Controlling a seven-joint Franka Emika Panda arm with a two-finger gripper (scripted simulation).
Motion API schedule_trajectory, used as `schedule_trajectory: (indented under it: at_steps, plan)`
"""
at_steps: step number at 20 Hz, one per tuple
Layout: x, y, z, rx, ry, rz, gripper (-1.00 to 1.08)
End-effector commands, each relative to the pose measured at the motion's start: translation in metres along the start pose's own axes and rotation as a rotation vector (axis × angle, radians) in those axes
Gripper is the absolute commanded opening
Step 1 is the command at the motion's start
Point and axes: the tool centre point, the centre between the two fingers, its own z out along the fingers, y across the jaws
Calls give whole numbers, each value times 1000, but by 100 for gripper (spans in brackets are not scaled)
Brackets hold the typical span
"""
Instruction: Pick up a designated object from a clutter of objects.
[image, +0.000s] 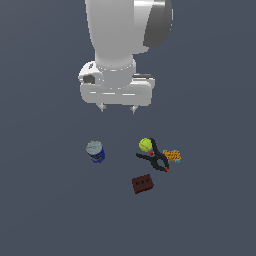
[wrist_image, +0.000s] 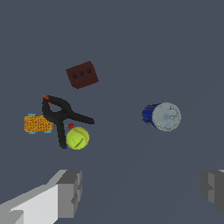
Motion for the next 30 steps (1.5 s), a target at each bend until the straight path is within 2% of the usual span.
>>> schedule_trajectory:
  at_steps: [1, 12, 21, 30]
  plan:
    - [0, 0, 0, 0, 0, 0, 100]
    - [-10, 26, 2, -12, -17, 28, 100]
    - [-2, 22, 6, -11, -15, 65, 100]
    - [22, 10, 23, -7, -10, 193, 100]
